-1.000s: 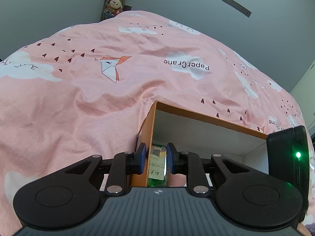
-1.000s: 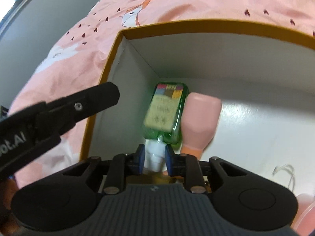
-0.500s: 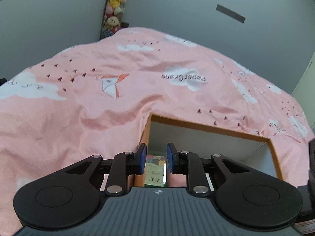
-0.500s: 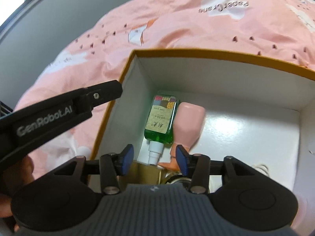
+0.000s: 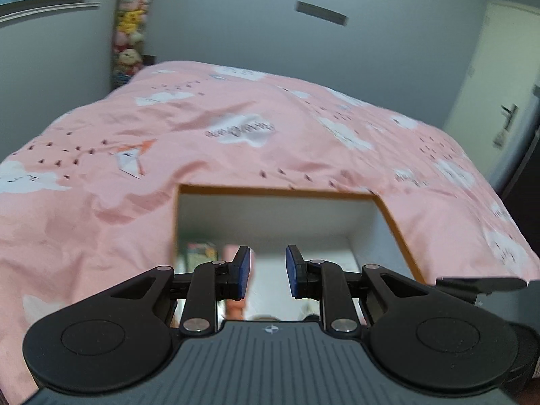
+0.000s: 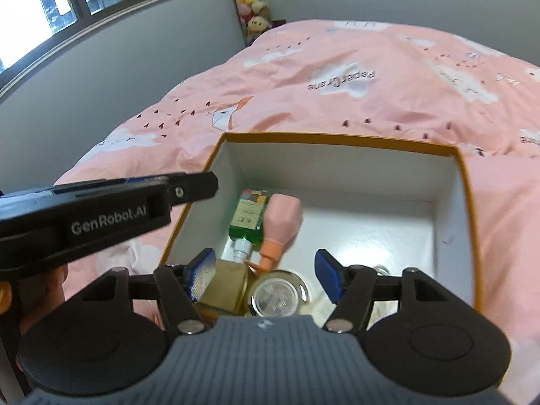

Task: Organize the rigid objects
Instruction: 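Grasp the white-blue cream jar with the left tool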

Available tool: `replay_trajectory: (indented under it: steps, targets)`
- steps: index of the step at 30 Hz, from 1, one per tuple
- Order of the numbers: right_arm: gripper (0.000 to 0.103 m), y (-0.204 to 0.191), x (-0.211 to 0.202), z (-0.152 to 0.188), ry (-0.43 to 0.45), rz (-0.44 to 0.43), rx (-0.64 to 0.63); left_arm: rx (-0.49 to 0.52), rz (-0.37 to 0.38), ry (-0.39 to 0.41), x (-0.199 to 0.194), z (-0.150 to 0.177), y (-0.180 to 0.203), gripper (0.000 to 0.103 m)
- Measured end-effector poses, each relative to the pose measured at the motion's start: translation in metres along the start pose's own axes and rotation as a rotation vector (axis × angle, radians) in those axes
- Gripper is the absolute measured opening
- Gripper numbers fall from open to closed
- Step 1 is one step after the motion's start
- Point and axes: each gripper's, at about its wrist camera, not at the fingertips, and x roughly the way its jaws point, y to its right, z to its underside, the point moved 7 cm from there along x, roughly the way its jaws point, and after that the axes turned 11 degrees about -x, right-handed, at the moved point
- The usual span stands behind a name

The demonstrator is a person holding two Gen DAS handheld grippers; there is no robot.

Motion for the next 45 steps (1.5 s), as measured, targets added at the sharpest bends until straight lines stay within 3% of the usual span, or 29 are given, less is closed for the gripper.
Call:
replay_trajectory:
  steps: [9,13,16,20,26,31,36,42,45]
  targets:
    - [0.065,0.007,-0.040,0.055,0.002,0.083,0.030,0.034,0.100,-0.161,-0.011,0.051,0.011,0.025]
    - [0.066,0.017,-0.043,0.081,-0.045,0.107,0.076,0.013,0.115,-0.249,-0.006,0.075,0.001,0.025]
    - [0.073,0.025,-0.040,0.098,-0.098,0.117,0.103,-0.015,0.115,-0.308,0.000,0.091,-0.009,0.025]
    - [0.077,0.030,-0.033,0.123,-0.193,0.161,0.067,-0.069,0.154,-0.399,0.004,0.108,-0.014,0.025]
    - [0.079,0.039,-0.029,0.158,-0.293,0.164,0.112,0.021,0.147,-0.504,0.014,0.136,-0.002,0.025]
    - [0.077,0.047,-0.028,0.164,-0.293,0.150,0.141,0.044,0.175,-0.554,0.020,0.149,0.005,0.026]
    - [0.070,0.055,-0.026,0.170,-0.327,0.132,0.166,0.085,0.083,-0.639,0.029,0.154,-0.008,0.045]
    - [0.073,0.058,-0.018,0.180,-0.342,0.102,0.217,0.056,0.028,-0.768,0.029,0.177,-0.032,0.065]
    - [0.077,0.053,-0.017,0.181,-0.341,0.101,0.196,0.036,0.020,-0.776,0.025,0.185,-0.037,0.069]
